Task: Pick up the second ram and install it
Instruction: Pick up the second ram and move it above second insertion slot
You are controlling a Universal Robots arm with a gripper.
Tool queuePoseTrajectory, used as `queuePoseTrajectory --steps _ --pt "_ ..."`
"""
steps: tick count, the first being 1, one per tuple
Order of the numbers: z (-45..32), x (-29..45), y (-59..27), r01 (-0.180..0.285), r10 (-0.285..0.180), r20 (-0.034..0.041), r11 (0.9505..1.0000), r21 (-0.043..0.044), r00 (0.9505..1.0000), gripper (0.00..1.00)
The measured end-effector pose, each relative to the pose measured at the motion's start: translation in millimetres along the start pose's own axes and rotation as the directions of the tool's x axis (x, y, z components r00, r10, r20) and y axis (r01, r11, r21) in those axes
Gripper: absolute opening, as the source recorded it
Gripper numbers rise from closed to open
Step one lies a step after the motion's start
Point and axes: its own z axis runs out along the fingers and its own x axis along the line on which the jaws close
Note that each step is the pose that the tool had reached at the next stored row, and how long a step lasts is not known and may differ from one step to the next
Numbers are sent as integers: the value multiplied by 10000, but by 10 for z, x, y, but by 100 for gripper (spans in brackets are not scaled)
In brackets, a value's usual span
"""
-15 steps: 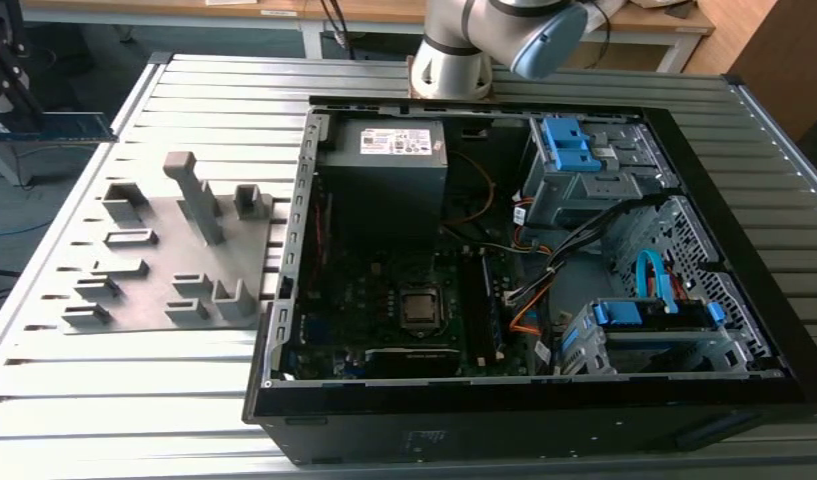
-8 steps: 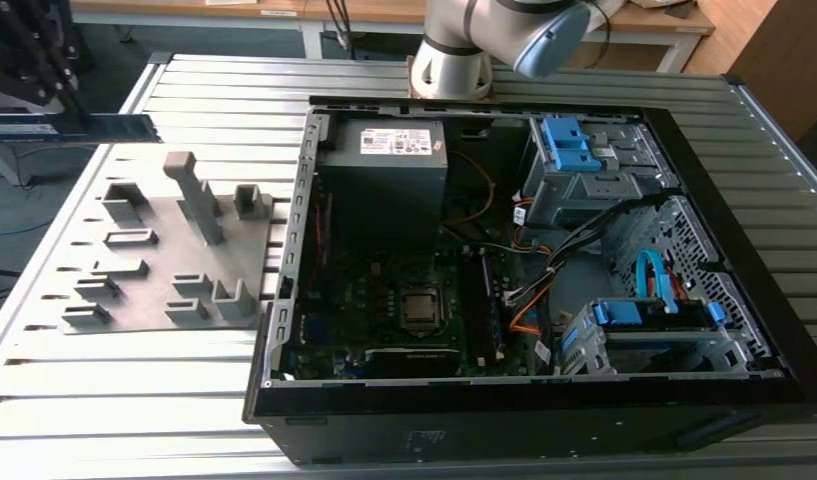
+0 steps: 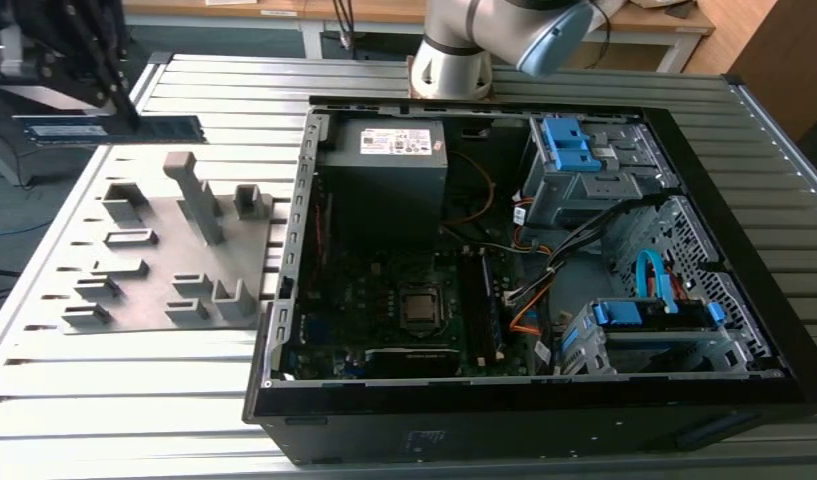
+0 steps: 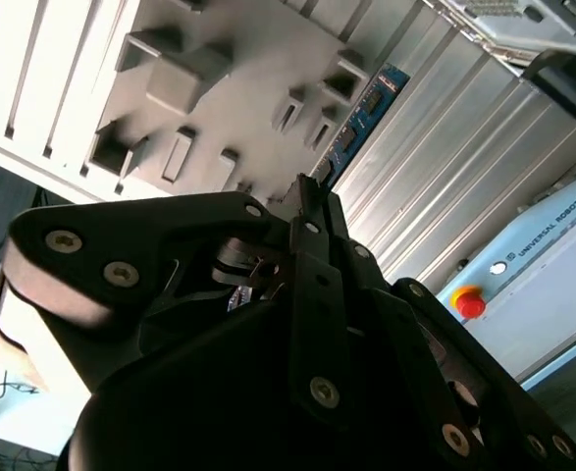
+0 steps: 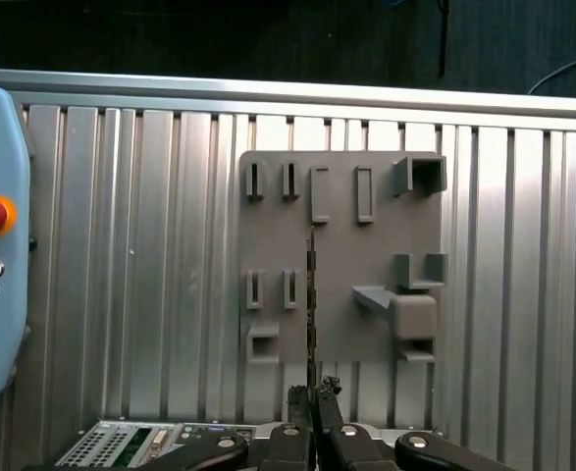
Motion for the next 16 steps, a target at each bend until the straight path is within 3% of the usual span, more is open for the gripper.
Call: queuePoseTrajectory --steps 16 --pt "-3 19 -726 0 0 1 10000 -26 10000 14"
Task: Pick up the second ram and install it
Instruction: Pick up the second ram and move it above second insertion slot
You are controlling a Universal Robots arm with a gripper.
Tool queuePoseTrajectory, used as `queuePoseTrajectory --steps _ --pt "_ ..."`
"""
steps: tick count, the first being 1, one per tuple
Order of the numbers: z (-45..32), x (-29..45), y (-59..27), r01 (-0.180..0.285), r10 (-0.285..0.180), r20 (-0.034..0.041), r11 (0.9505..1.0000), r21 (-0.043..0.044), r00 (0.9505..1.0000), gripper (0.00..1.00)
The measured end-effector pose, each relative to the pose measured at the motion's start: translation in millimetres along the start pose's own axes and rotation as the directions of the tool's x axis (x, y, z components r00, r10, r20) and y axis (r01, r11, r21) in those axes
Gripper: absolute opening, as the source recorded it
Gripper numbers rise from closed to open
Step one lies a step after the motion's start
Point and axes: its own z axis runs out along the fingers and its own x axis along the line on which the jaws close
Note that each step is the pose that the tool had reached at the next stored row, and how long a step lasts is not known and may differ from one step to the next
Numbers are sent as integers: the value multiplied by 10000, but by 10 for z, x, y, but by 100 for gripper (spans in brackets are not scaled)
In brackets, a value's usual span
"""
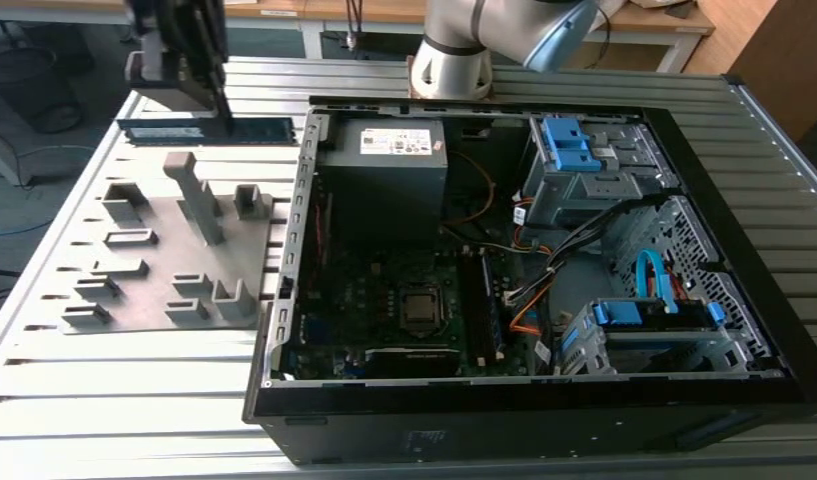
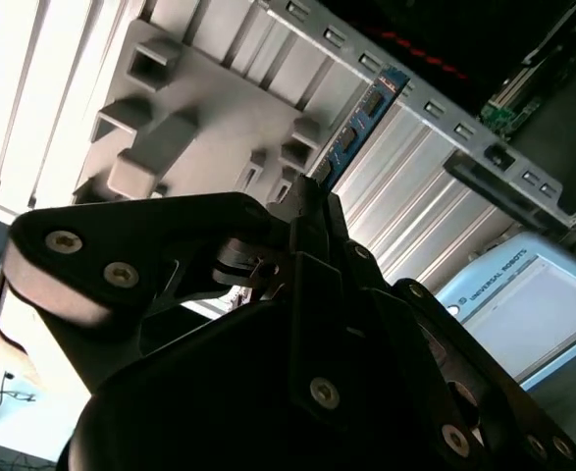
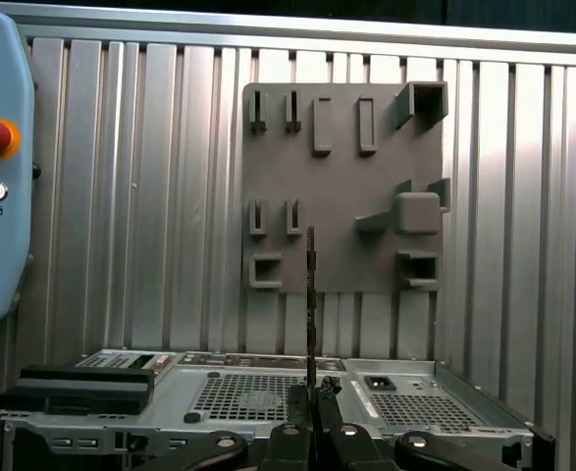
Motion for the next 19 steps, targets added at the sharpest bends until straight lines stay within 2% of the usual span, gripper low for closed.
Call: queuePoseTrajectory --steps 19 --pt "-7 22 -865 -2 2 1 10000 -38 10000 14"
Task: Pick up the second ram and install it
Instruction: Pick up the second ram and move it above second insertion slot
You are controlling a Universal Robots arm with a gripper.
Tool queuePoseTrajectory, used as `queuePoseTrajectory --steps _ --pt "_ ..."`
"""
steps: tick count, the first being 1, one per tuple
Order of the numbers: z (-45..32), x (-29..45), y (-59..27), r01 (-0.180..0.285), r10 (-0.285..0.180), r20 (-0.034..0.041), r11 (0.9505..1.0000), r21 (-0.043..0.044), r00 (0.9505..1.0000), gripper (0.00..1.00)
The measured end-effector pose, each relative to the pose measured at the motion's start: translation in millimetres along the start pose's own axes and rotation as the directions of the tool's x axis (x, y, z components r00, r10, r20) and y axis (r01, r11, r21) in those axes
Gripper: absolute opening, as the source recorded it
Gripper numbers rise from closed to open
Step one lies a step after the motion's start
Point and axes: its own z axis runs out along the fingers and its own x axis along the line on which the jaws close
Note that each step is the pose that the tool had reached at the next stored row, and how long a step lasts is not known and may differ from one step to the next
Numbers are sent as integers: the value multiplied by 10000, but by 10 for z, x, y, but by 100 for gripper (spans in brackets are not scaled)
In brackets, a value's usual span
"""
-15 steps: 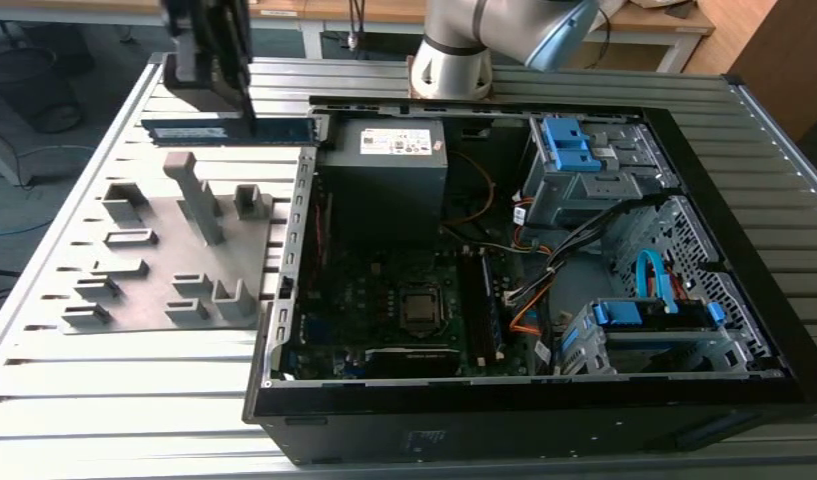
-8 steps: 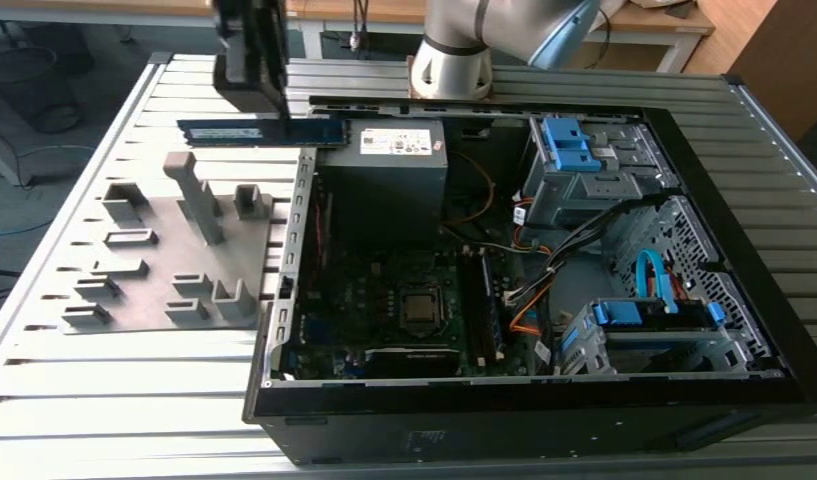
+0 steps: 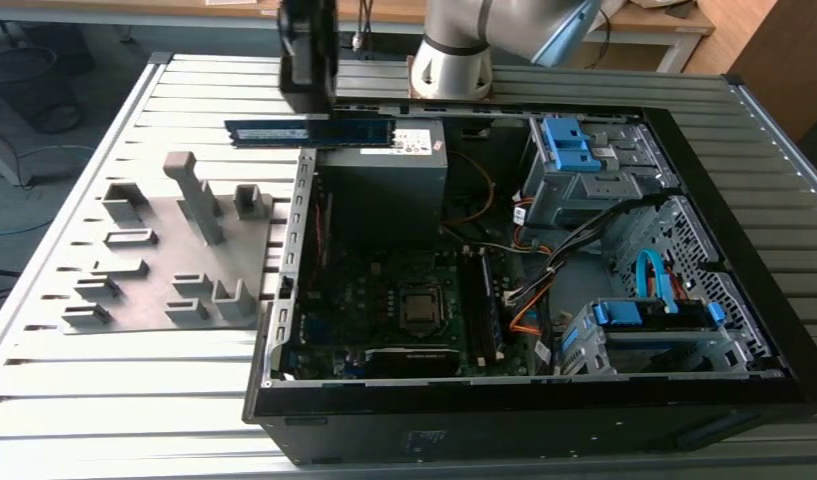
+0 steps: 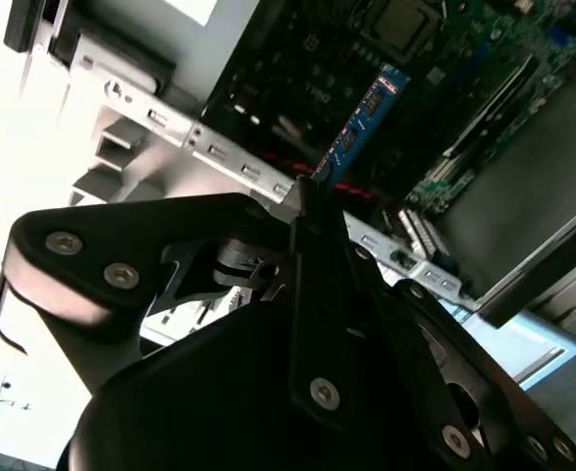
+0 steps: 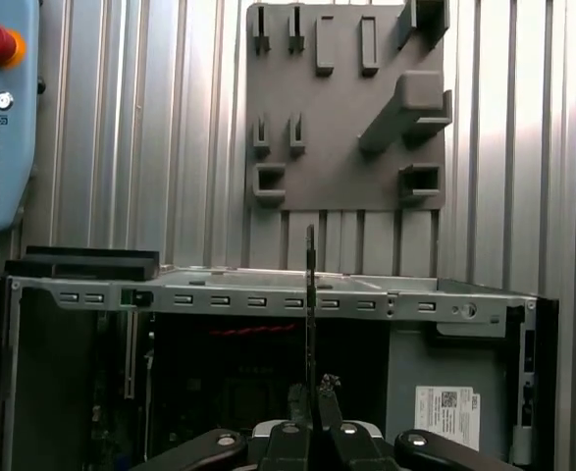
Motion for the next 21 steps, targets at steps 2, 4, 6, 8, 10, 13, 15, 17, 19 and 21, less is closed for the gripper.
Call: queuePoseTrajectory --steps 2,4,6,8,10,13,15,17,19,21 --pt "-1 2 -90 1 -1 0 10000 -4 10000 14" --pt "-3 4 -179 -1 1 -1 10000 -10 10000 14" --pt "-4 7 -269 1 -1 -1 10000 -14 10000 14" --pt "-5 9 -358 -1 1 0 10000 -20 10000 14" --pt "-6 12 -448 0 0 0 10000 -26 10000 14" --pt "-8 15 -584 0 0 0 10000 -35 10000 14" --pt "-10 17 -671 -2 2 0 10000 -42 10000 14" --pt "-11 20 -758 0 0 1 10000 -48 10000 14" --pt "-13 22 -848 -2 2 0 10000 -55 10000 14" --pt "-14 24 -942 -1 1 1 10000 -62 10000 14"
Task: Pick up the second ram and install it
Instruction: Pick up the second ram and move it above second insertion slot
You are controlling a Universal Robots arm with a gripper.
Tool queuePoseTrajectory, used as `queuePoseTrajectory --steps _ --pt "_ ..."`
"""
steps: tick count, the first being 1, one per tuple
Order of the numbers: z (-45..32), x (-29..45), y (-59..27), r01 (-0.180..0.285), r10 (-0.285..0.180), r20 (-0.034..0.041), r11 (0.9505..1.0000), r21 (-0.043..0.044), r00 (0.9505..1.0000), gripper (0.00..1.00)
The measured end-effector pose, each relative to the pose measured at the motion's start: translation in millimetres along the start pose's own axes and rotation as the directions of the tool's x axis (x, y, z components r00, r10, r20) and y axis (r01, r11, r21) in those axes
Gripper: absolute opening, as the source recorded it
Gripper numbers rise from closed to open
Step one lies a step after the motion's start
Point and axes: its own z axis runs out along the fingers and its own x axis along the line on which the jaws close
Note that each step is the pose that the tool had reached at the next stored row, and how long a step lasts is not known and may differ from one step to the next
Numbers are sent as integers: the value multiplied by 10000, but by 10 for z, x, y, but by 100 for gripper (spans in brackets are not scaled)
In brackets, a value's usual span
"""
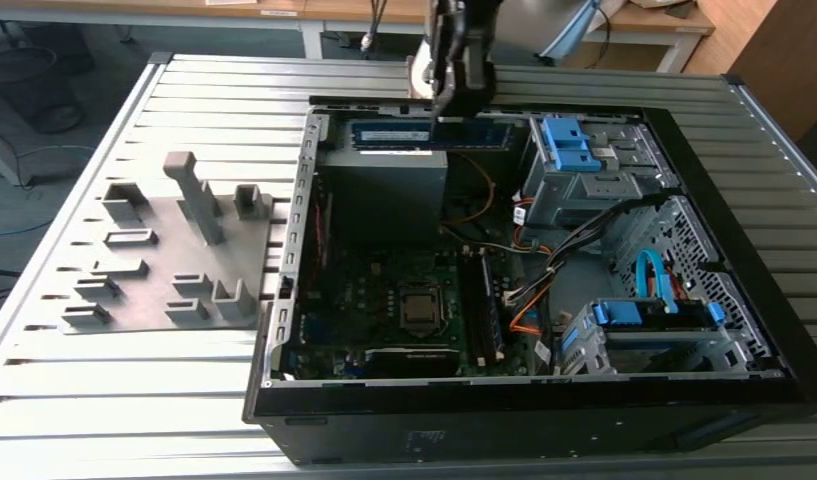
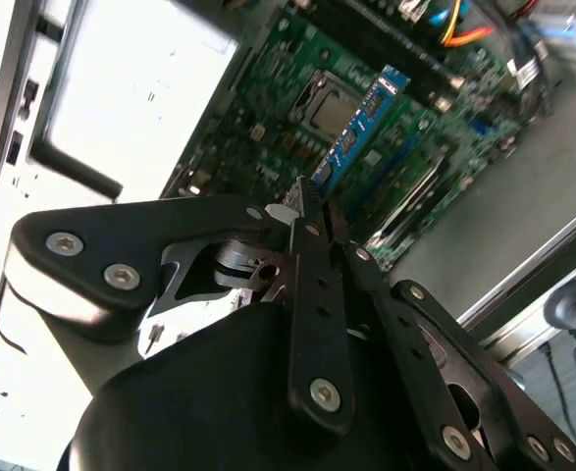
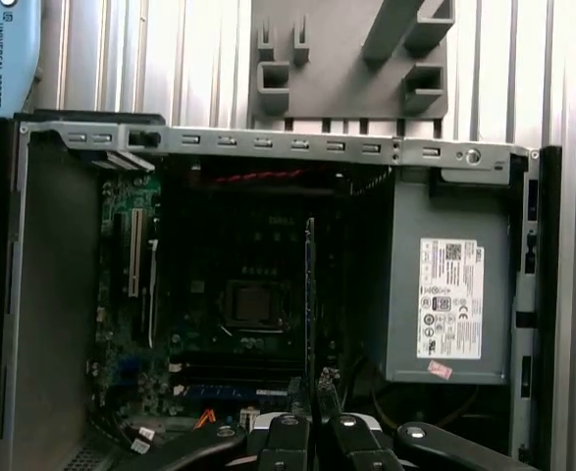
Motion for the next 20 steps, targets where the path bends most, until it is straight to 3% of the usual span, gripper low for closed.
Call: queuePoseTrajectory --steps 20 --pt "-19 23 -900 -3 3 1 10000 -84 10000 14"
